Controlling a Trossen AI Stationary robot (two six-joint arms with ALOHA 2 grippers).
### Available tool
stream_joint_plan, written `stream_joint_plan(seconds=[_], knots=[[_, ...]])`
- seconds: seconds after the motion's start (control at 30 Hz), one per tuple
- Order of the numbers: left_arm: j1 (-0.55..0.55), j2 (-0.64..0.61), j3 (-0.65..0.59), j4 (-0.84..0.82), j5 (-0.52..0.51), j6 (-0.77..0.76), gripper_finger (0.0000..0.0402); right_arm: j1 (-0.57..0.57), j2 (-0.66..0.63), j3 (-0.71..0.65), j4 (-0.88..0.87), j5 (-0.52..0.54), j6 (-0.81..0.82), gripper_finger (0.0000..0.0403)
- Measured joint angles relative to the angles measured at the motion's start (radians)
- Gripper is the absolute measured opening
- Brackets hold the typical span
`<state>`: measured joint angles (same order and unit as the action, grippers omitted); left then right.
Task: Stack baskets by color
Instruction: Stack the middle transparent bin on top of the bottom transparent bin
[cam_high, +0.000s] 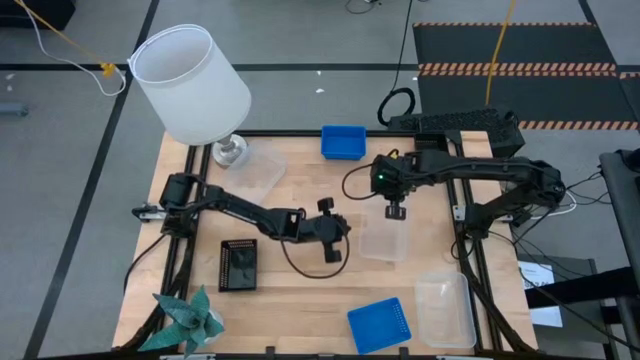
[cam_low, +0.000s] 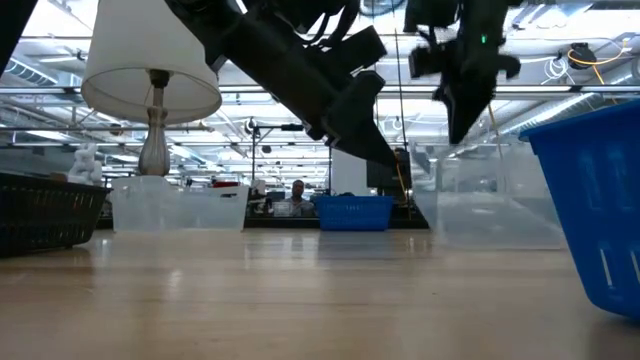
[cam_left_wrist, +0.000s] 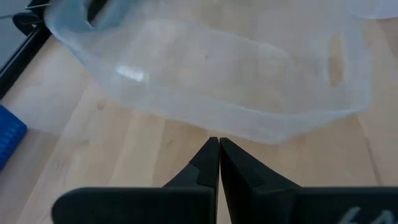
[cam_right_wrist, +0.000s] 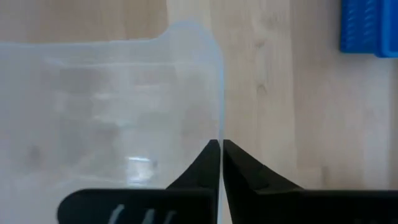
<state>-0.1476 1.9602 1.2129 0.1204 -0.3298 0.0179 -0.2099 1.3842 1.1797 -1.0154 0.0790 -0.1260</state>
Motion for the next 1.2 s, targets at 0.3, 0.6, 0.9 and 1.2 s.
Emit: stream_joint_plan(seconds=[0.3,0.6,0.9,1.2], knots=[[-0.013,0.000,0.000,0.003,0.000,0.003,0.0017,0.072,-0.001,0.226,-0.194,0.001,0.066,0.0001],[-0.025,-0.011,0.001,-0.066,-0.005,-0.003,0.0017,0.181,-0.017,0.361,-0.391,-0.078,0.151,0.0001],[-0.026,-0.018,0.000,-0.066,-0.010,-0.007,0.0017,0.372,-0.025,0.533,-0.557,-0.113,0.374,0.0000],[-0.032,-0.018,0.000,-0.065,-0.010,-0.048,0.0017,0.606,-0.027,0.561,-0.556,-0.139,0.641,0.0000]])
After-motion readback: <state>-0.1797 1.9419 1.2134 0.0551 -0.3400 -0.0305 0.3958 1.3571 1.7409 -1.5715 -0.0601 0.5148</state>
